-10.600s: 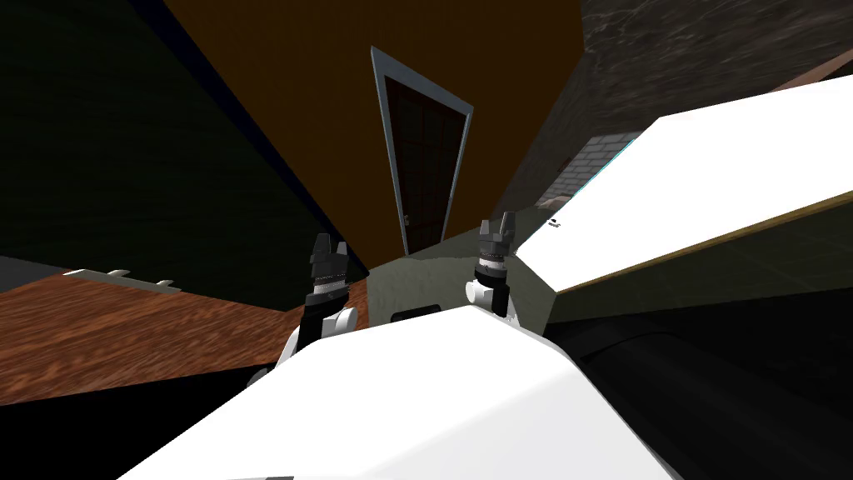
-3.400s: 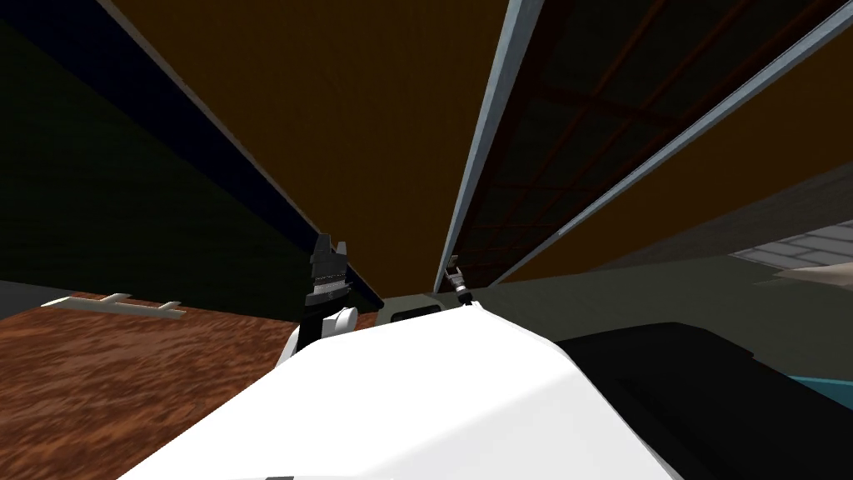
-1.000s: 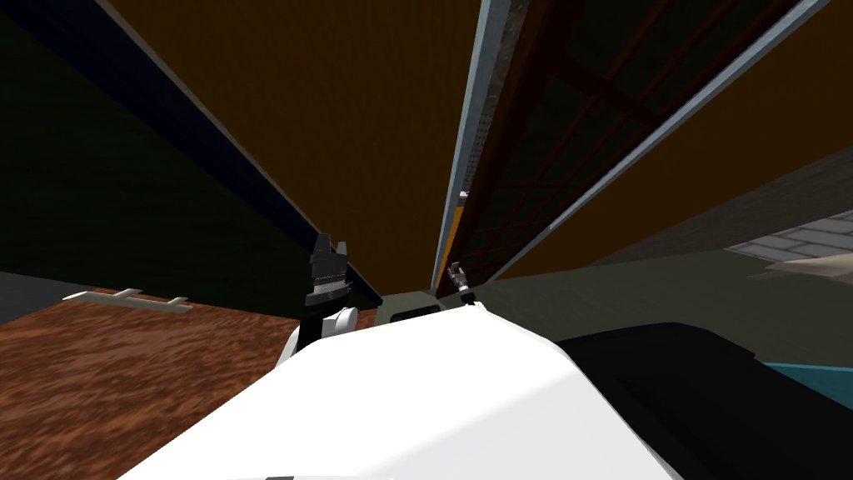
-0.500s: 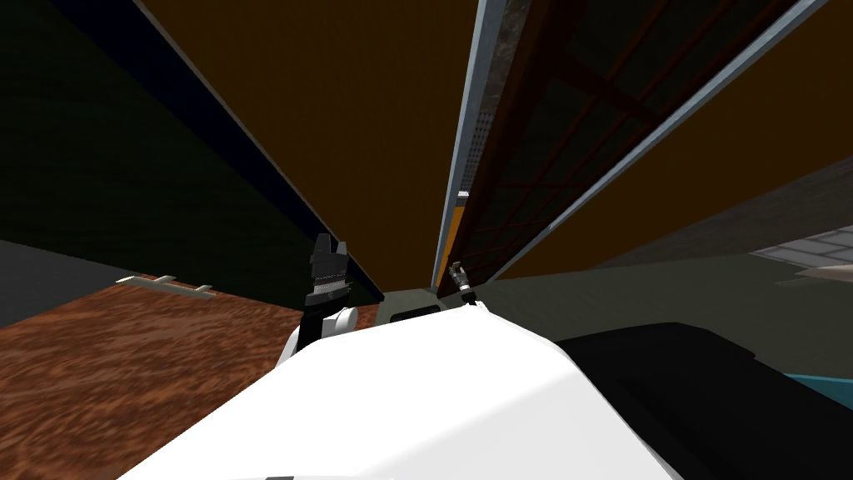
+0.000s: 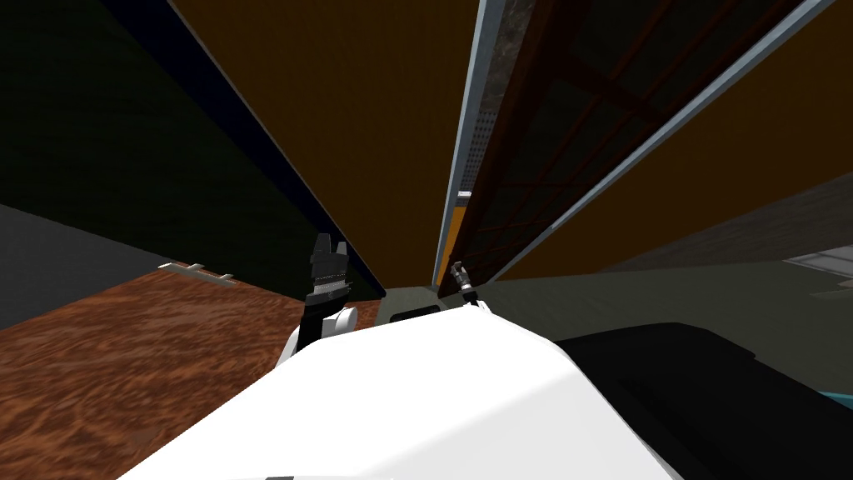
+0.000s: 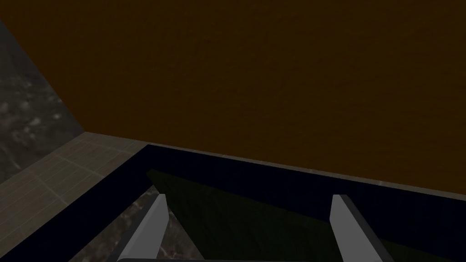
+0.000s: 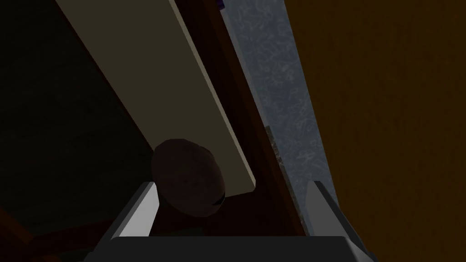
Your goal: Pull the door open
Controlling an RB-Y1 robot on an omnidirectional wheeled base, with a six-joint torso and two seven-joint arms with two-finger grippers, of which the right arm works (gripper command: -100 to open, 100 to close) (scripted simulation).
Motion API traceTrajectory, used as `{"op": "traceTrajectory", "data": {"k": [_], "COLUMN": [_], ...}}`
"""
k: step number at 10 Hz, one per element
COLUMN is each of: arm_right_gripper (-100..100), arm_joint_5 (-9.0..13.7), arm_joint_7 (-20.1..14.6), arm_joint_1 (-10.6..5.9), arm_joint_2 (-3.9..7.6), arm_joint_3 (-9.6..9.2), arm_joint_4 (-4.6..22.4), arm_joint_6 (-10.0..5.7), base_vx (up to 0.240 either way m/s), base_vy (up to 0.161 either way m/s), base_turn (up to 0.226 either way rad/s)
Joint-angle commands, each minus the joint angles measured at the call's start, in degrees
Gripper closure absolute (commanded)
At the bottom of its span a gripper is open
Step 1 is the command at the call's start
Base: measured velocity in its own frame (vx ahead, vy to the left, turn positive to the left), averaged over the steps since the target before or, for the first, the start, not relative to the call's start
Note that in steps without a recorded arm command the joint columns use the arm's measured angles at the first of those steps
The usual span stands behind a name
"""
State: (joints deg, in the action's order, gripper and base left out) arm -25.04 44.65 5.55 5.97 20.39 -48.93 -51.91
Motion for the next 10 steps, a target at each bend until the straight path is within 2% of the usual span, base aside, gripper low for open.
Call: {"op": "traceTrajectory", "data": {"k": [1, 3, 4, 10], "arm_right_gripper": [100, 100, 100, 100], "arm_joint_5": [0.26, 0.26, 0.78, 0.78], "arm_joint_7": [-1.99, -1.99, -3.13, -3.13], "arm_joint_1": [0.0, 0.0, -0.04, -0.04], "arm_joint_2": [-1.32, -1.32, -1.17, -1.17], "arm_joint_3": [-1.69, -1.69, -1.84, -1.84], "arm_joint_4": [1.38, 1.38, 1.47, 1.47], "arm_joint_6": [-0.36, -0.36, -0.35, -0.35], "base_vx": [-0.072, -0.006, -0.016, -0.009], "base_vy": [0.001, -0.006, 0.005, -0.002], "base_turn": [0.087, -0.009, 0.067, 0.001]}}
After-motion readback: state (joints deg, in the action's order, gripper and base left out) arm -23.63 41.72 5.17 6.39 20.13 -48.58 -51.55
